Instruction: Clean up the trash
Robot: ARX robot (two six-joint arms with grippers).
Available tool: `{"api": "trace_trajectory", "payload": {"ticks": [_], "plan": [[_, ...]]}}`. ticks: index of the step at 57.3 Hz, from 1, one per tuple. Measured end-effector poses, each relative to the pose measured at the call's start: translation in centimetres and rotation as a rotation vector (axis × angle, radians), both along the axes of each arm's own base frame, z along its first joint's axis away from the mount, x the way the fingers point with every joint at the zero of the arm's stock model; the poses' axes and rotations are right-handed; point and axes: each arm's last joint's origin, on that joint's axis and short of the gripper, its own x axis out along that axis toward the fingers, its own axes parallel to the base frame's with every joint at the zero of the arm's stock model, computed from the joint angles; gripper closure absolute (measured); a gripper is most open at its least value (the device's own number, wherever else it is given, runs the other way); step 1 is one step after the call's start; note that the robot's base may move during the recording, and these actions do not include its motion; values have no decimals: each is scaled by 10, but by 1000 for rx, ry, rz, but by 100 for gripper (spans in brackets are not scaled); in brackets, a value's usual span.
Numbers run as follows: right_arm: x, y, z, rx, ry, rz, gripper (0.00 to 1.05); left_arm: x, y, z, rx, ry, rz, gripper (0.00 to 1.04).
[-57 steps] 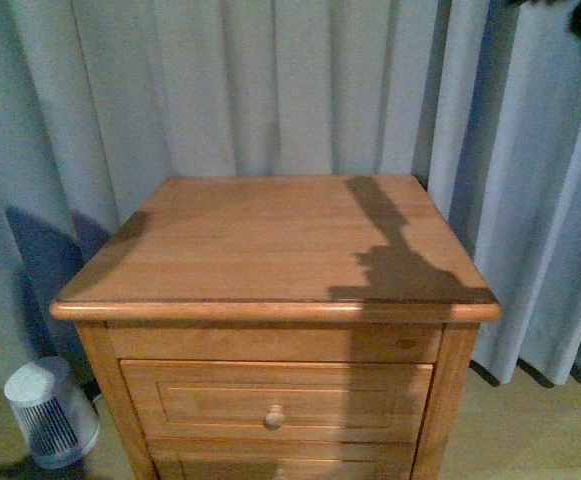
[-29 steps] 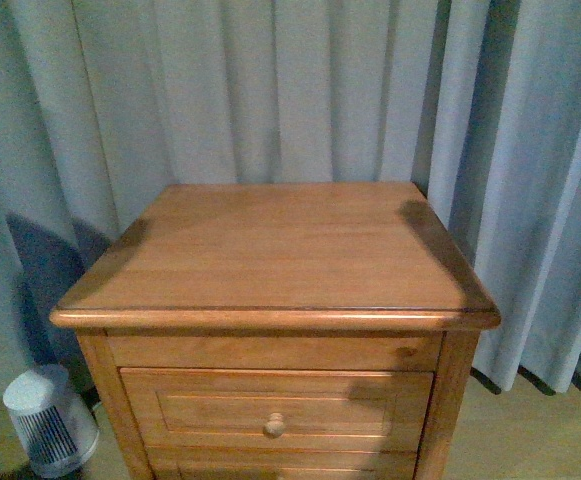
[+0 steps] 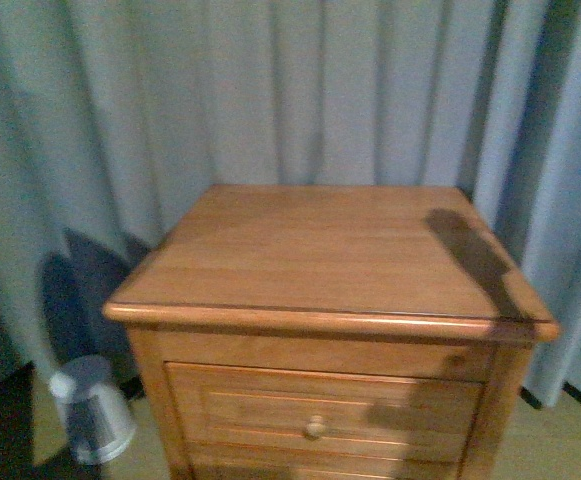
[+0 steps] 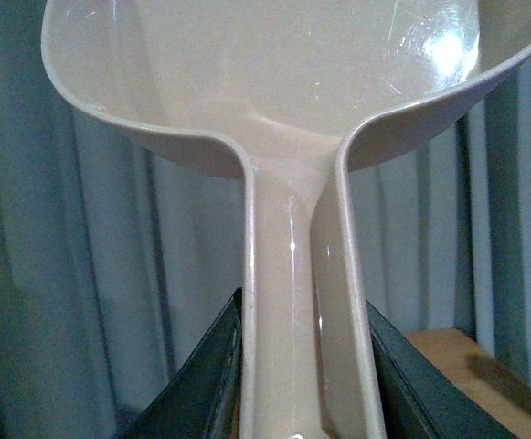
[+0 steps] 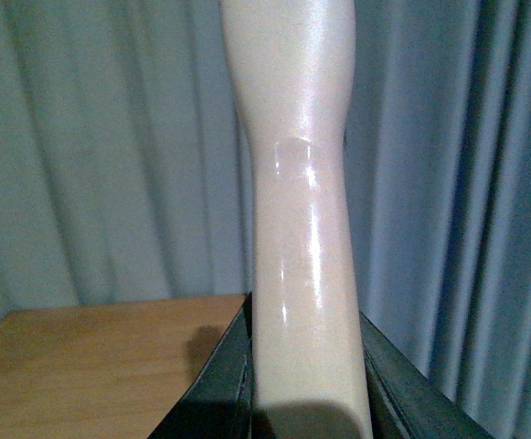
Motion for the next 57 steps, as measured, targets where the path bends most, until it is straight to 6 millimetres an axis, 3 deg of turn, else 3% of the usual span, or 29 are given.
{"api": "trace_trajectory", "payload": {"ticks": [57], "plan": [[2,1,-3,-11,12,7,84,0,1,-2,-4,5,13,77]]}}
